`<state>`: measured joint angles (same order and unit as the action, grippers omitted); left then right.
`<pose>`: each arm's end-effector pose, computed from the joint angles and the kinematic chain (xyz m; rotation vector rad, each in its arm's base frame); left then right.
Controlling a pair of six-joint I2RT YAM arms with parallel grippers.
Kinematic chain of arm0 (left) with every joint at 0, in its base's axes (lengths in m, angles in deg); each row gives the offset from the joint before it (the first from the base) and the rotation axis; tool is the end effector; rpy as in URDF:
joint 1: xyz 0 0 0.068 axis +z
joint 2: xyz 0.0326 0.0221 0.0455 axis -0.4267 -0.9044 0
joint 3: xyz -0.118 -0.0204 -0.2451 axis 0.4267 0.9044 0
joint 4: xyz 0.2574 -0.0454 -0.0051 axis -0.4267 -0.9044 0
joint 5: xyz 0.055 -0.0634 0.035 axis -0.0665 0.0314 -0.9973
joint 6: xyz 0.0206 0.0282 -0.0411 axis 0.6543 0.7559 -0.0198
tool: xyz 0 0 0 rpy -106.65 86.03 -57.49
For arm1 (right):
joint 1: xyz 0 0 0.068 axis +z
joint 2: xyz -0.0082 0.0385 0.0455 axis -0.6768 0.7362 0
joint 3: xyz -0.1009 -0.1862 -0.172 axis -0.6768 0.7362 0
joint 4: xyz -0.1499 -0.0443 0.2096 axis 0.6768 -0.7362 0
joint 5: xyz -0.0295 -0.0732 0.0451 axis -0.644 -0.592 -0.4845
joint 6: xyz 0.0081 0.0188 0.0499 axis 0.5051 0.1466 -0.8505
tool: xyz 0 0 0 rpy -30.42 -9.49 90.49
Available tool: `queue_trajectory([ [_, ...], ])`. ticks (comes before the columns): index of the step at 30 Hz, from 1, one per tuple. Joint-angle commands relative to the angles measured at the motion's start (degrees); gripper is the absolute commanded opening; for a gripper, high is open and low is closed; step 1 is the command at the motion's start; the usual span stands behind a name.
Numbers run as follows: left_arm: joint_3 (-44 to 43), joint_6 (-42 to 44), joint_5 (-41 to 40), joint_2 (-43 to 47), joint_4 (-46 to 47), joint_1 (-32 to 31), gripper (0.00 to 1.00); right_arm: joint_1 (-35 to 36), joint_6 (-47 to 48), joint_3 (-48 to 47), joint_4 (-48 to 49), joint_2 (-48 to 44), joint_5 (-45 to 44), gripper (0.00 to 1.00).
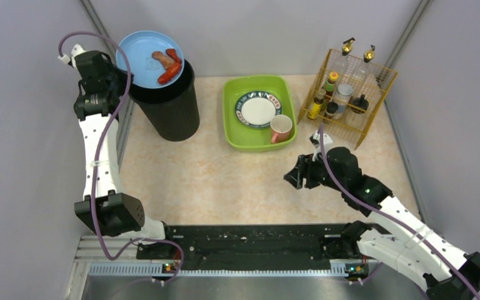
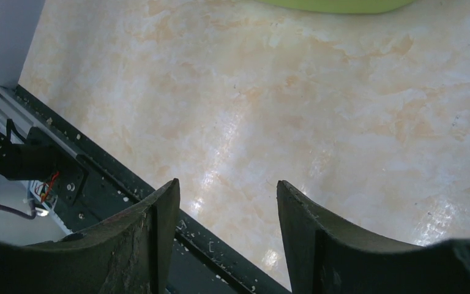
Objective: Clear the kitchen counter
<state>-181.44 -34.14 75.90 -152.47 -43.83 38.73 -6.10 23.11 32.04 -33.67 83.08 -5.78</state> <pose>0.3118 0.0737 0.4580 -0.8772 1.7081 -0.3624 0.1332 0.1046 0.2754 -0.2907 2.1680 0.7811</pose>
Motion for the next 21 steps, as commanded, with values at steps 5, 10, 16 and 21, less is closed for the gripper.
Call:
queue_trajectory([
  [5, -1.79, 5.71, -12.75, 3.40, 4.25, 0.62, 0.00, -0.60, -0.51, 0.46, 3.34, -0.97, 0.86, 0.59],
  [10, -1.31, 8.98, -17.64, 3.12, 5.44, 0.54, 0.00, -0.59, -0.52, 0.76, 3.38, -1.02, 0.81, 0.59],
  [16, -0.49, 13.13, -22.17, 2.76, 6.67, -0.26, 0.00, -0.65, -0.56, 1.48, 3.82, -1.13, 1.06, 0.59],
  [21, 0.35, 17.63, -28.44, 2.77, 8.30, -2.97, 0.00, -0.63, -0.63, 2.09, 4.01, -1.60, 1.18, 0.59],
])
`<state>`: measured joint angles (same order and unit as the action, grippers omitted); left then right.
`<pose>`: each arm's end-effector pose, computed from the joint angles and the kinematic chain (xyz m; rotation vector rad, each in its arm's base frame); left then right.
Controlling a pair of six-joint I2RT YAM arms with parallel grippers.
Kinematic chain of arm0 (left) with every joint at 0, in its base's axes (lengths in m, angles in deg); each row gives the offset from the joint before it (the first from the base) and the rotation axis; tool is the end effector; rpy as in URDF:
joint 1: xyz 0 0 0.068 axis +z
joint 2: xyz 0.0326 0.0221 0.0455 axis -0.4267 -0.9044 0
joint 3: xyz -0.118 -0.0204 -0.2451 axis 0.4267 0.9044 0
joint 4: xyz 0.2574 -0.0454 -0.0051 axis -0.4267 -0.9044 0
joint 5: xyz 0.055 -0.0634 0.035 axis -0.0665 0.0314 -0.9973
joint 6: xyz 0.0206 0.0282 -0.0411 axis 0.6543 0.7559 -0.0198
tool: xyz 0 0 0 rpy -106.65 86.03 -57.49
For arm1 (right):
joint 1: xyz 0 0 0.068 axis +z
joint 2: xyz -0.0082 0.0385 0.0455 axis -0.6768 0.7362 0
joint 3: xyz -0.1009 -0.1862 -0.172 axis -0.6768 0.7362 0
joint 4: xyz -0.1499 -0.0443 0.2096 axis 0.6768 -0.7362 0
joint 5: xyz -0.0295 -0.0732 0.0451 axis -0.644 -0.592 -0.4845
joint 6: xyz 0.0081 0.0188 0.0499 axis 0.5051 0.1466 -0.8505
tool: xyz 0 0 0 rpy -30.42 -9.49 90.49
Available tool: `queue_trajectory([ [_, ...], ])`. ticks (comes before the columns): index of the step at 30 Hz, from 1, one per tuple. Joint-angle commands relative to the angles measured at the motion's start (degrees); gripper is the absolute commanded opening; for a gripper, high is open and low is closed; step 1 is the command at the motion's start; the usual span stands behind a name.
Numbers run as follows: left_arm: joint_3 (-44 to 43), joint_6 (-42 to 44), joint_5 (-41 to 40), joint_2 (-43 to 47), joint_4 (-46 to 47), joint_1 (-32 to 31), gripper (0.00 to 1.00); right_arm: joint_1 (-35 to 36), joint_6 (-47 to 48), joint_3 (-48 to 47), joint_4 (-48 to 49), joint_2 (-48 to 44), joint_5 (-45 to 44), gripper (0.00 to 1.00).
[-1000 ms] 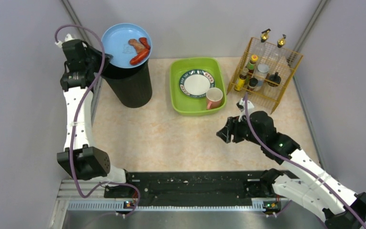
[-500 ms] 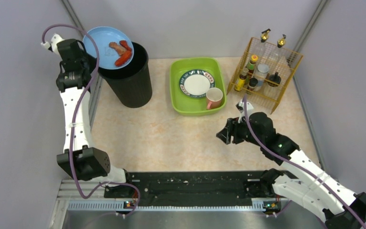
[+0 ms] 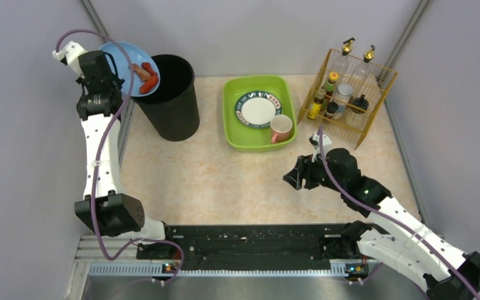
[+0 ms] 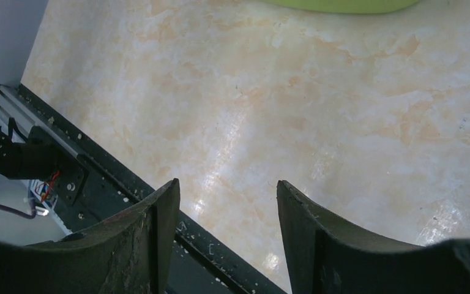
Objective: Clear the kitchen counter
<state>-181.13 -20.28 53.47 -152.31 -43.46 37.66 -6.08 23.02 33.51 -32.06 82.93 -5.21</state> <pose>0.3077 0.0807 0.4585 -0.8764 1.6639 0.1575 0.1334 0.1052 0.2696 -0.2958 2.1643 0.7941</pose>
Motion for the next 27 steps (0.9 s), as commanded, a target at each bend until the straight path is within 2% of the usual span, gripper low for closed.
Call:
queue_trajectory([
  [1, 0.35, 4.76, -7.28, 2.70, 8.48, -2.58, 0.00, -0.65, -0.66, 1.05, 2.56, -1.55, 0.79, 0.59],
  [6, 1.40, 10.95, -14.60, 2.52, 11.74, -7.03, 0.00, -0.65, -1.40, 2.38, 3.64, -2.16, 1.98, 0.59],
  [11, 1.86, 20.98, -24.70, 0.78, 17.93, -13.84, 0.00, -0.65, -1.70, 3.10, 3.92, -3.13, 2.96, 0.59],
  [15, 1.97, 27.43, -30.03, -0.85, 22.41, -16.19, 0.00, -0.65, -2.35, 3.97, 4.13, -4.40, 3.97, 0.59],
  [27, 9.57, 53.62, -39.73, -2.87, 47.12, -23.25, 0.00, -0.65, -3.30, 4.97, 5.66, -4.56, 6.18, 0.59],
])
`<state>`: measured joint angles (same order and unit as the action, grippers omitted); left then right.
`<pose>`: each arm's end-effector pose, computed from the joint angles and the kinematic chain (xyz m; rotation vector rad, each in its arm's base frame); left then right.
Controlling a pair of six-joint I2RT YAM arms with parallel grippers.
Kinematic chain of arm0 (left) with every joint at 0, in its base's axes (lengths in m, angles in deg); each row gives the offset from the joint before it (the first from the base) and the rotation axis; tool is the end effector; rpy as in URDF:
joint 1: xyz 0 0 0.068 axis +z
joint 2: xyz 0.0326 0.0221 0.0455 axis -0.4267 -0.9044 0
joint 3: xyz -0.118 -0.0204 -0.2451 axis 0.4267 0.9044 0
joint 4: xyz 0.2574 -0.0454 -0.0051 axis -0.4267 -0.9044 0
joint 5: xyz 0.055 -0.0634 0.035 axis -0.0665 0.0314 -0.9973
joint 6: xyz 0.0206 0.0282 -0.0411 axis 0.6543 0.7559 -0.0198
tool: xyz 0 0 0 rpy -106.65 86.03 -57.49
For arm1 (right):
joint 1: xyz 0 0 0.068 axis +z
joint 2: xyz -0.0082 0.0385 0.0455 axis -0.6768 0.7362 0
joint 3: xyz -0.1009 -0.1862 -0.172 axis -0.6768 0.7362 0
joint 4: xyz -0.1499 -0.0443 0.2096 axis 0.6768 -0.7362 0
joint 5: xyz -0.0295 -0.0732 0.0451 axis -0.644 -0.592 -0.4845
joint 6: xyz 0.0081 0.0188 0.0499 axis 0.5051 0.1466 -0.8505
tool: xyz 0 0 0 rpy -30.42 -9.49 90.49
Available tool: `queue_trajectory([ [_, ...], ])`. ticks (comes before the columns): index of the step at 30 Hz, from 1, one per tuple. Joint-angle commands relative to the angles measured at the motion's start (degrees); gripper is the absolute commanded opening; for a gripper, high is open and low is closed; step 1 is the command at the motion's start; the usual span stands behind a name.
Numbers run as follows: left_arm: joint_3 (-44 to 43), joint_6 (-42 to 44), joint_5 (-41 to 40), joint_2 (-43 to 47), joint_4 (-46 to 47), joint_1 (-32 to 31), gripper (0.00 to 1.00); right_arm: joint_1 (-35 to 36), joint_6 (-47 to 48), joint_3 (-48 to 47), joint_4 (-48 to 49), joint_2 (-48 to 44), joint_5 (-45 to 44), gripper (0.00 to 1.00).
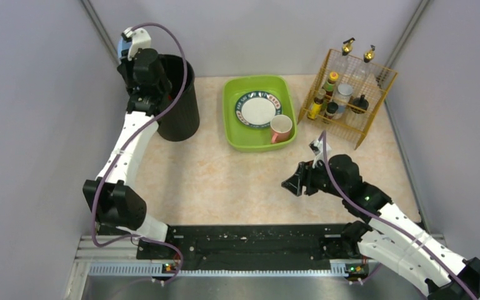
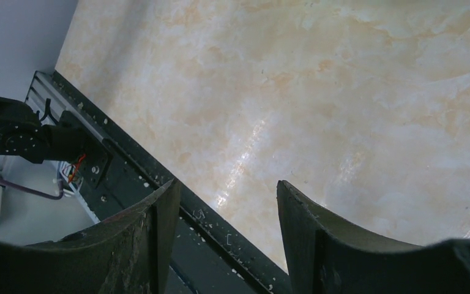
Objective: Clear the kitchen counter
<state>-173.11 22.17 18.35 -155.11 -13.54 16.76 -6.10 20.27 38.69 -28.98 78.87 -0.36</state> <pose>0.3417 -0.0212 0.4506 -0.4688 1.5631 0.8375 0.1235 0.1015 0.2540 -0.3014 2.1523 0.9174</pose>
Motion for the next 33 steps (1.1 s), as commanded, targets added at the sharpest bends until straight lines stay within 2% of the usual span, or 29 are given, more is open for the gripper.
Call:
queue_trajectory([
  [1, 2.01, 13.05, -5.18, -0.50, 19.13, -2.95, 0.00, -0.63, -0.58, -0.12, 2.54, -0.57, 1.33, 0.59],
  [5, 2.77, 21.31, -7.38, -2.68, 27.16, -5.36, 0.00, -0.63, -0.65, -0.09, 2.45, -0.72, 1.51, 0.59],
  [10, 3.52, 37.65, -9.61, -5.91, 43.62, -8.43, 0.00, -0.58, -0.58, 0.01, 2.19, -1.05, 1.50, 0.59],
  [14, 2.66, 42.19, -10.00, -7.16, 47.99, -9.32, 0.00, -0.63, -0.62, 0.18, 2.11, -1.29, 1.66, 0.59],
  [18, 1.63, 41.63, -10.38, -6.71, 47.94, -9.57, 0.00, -0.63, -0.73, 0.51, 2.20, -1.90, 1.77, 0.59],
  [22, -1.18, 37.36, -11.59, -5.45, 43.50, -10.00, 0.00, -0.58, -0.88, 0.52, 2.25, -2.22, 1.60, 0.59],
  [24, -3.07, 30.68, -11.31, -3.89, 34.93, -10.29, 0.00, -0.63, -0.91, 0.48, 2.19, -2.35, 1.55, 0.59],
  [27, -6.67, 15.38, -8.60, -0.63, 17.84, -10.36, 0.00, -0.63, -1.08, 0.54, 2.34, -2.61, 1.30, 0.59],
  [33, -14.08, -5.51, -1.45, 2.66, -6.21, -10.40, 0.00, -0.63, -1.15, -0.57, 1.85, -2.89, 1.03, 0.59],
])
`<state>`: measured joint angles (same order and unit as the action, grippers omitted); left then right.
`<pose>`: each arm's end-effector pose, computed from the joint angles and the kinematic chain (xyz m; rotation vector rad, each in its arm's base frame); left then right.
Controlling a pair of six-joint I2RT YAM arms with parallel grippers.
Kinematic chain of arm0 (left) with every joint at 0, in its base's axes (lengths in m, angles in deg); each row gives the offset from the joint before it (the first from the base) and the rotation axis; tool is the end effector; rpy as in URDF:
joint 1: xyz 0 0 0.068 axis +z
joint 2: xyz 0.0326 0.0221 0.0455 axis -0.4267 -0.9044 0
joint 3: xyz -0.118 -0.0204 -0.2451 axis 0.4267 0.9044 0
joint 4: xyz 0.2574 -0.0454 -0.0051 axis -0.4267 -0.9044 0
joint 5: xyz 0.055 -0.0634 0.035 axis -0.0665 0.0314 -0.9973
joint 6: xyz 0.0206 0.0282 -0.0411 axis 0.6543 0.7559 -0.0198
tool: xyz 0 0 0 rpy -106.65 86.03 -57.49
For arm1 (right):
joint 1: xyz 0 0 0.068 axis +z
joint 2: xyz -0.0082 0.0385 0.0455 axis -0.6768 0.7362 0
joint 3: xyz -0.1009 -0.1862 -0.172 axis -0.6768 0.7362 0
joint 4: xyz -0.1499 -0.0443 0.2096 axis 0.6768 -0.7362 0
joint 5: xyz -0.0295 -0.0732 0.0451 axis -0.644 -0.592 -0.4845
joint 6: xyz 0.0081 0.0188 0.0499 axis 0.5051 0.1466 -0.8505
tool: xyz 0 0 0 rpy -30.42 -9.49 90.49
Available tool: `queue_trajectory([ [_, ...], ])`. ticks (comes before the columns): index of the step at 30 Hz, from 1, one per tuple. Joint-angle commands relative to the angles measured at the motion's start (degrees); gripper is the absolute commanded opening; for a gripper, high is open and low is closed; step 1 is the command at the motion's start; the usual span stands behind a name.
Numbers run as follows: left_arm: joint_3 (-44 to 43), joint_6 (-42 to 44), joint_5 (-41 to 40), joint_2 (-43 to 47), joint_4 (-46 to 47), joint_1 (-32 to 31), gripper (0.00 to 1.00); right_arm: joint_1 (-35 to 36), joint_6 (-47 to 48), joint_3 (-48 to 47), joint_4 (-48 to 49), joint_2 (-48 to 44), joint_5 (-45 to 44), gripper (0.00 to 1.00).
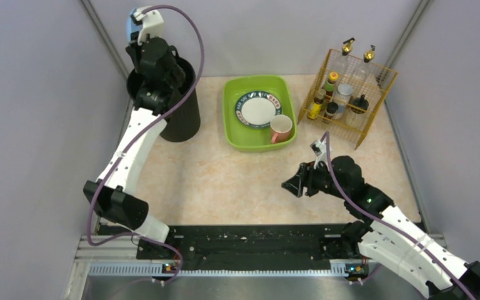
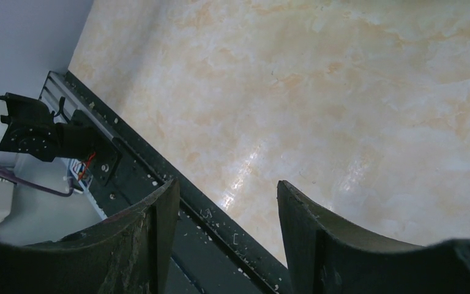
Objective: Clear the kitchen counter
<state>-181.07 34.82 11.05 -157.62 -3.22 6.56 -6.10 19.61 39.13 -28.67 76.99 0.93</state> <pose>0.3296 -0.0780 0.4980 -0.4251 1.4388 0.8248 0.1192 0.0993 0.2564 -0.3059 2.1260 0.9566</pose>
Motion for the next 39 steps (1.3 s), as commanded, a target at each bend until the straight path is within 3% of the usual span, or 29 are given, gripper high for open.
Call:
queue_trajectory([
  [1, -6.91, -20.77, 7.29, 5.76, -19.28, -0.20, 0.00, -0.67, -0.50, -1.44, 1.50, -0.99, -0.37, 0.59],
  [12, -9.27, -43.15, 29.05, 9.99, -36.43, -0.29, 0.00, -0.64, 0.34, -6.73, 1.33, 0.26, -1.22, 0.60],
  [19, -6.53, -53.04, 43.97, 9.55, -38.90, -0.28, 0.00, -0.63, 1.25, -13.71, 1.18, 1.88, -1.96, 0.61],
  [26, -2.52, -60.81, 57.80, 6.07, -35.72, -0.58, 0.00, -0.59, 1.40, -15.91, 0.54, 1.50, -2.15, 0.62],
  [30, -1.75, -62.55, 59.32, 2.36, -34.38, -3.11, 0.00, -0.63, 1.60, -15.97, -0.23, 0.39, -2.54, 0.62],
  [39, -5.76, -63.99, 54.76, -8.93, -33.17, -7.22, 0.00, -0.65, 1.77, -15.63, -2.37, -1.59, -3.07, 0.62],
])
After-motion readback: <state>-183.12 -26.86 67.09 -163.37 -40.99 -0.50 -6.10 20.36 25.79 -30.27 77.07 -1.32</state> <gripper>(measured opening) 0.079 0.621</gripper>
